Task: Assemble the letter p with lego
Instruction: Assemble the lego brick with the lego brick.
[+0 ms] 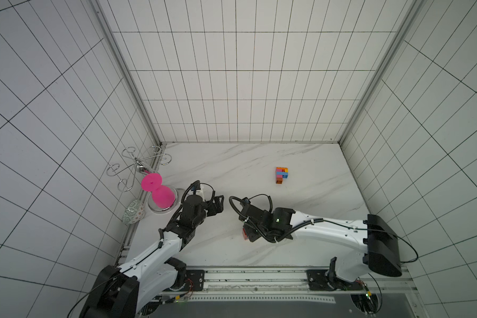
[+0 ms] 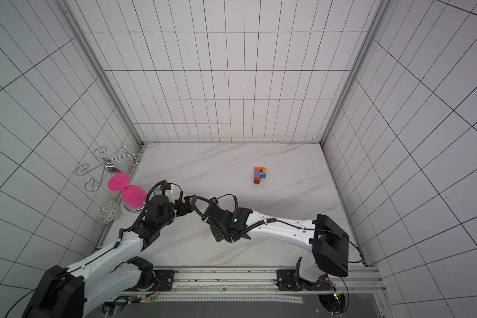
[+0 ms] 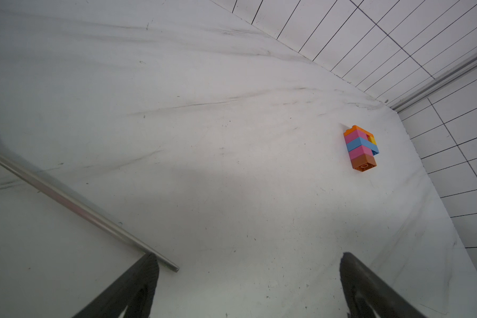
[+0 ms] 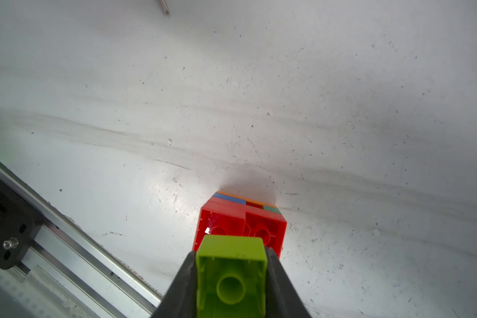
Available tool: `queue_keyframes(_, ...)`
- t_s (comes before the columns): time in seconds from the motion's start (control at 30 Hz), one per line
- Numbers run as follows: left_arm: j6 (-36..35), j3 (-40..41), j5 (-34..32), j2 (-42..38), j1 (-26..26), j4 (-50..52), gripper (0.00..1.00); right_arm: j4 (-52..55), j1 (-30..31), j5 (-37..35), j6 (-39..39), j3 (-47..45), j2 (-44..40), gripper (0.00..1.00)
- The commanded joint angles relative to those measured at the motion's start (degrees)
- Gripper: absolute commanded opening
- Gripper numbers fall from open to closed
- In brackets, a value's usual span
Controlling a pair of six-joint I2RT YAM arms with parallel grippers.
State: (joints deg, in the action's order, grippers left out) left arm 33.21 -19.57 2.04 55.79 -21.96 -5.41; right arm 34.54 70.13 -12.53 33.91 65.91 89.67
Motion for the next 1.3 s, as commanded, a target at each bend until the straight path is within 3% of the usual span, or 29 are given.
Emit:
queue_keyframes(0.0, 1.33, 0.59, 0.48, -1.62, 0.25, -1.79, 0.98, 2.16, 1.43, -5.31, 2.60, 3.71, 1.88, 0.15)
queue_keyframes(0.37, 1.20, 0.51, 0.52, -2.09, 0.25, -1.53, 0.98, 2.54, 2.29, -6.17, 7.35, 4.14, 5.60, 0.15)
queue_keyframes(1.27, 0.92, 0.66, 0.90, -1.43, 0.25, -1.76, 0.98, 2.25, 2.24, -2.36, 10.47, 0.93, 8.25, 0.15)
